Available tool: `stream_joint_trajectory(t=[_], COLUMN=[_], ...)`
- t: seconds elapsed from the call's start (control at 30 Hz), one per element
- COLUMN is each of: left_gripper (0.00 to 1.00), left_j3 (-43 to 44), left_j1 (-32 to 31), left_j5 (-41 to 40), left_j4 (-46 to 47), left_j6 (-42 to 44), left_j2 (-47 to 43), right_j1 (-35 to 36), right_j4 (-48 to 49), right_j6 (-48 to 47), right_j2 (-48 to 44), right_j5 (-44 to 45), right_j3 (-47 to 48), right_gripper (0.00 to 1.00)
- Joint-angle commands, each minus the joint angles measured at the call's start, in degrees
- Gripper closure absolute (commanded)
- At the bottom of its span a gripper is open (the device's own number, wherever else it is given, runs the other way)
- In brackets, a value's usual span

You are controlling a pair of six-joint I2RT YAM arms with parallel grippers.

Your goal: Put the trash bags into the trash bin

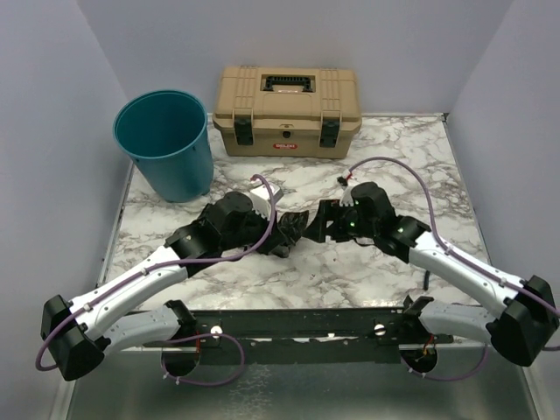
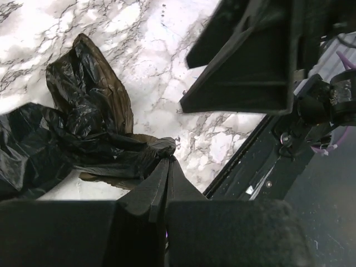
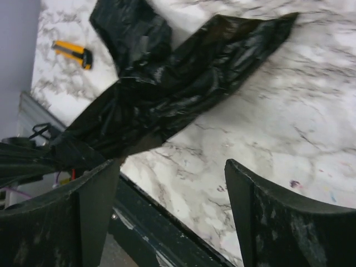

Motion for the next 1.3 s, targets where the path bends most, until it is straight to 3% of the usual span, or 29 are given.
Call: stream_joint_trajectory(t=[0.0,0.2,0.37,0.53,0.8,1.17,1.27], left_gripper=[1.00,1.00,1.00,1.00,1.00,1.00,1.00], left_j3=[3.2,8.5,12.7,14.2,16.6,18.4,18.9], left_j1=[-1.3,-1.4,-1.4,-1.4,-1.5,-1.4,-1.4], left_j5=[-1.6,-6.0,-6.1,-5.8,-4.9,-5.5,-6.5], left_j4=[0.0,-4.0,-8.3,-8.8,-8.9,-9.5,-9.6], left_j6=[-0.9,-0.8,0.1,0.0,-0.4,-1.2,-1.3], left_j2=[0.6,1.4,3.8,4.9,5.5,7.6,7.4], right_j1=[0.4,1.1,1.2,1.2,2.2,4.9,6.1], right_j4=[8.0,17.7,29.0,23.8,25.0,23.1,23.6], right_j6=[-5.5,-15.1,-23.0,-28.2,-28.9,-30.9,-30.3], right_j2=[3.9,-0.7,-6.4,-2.9,1.0,1.4,3.2], right_j5=[-14.1,-11.2,-14.6,-15.6,-15.3,-12.4,-12.5], right_j3=[3.2,-2.7,-7.9,-3.3,-2.5,-2.8,-2.8], right_gripper=[0.18,0.26,0.27,0.30,0.42,0.41,0.35])
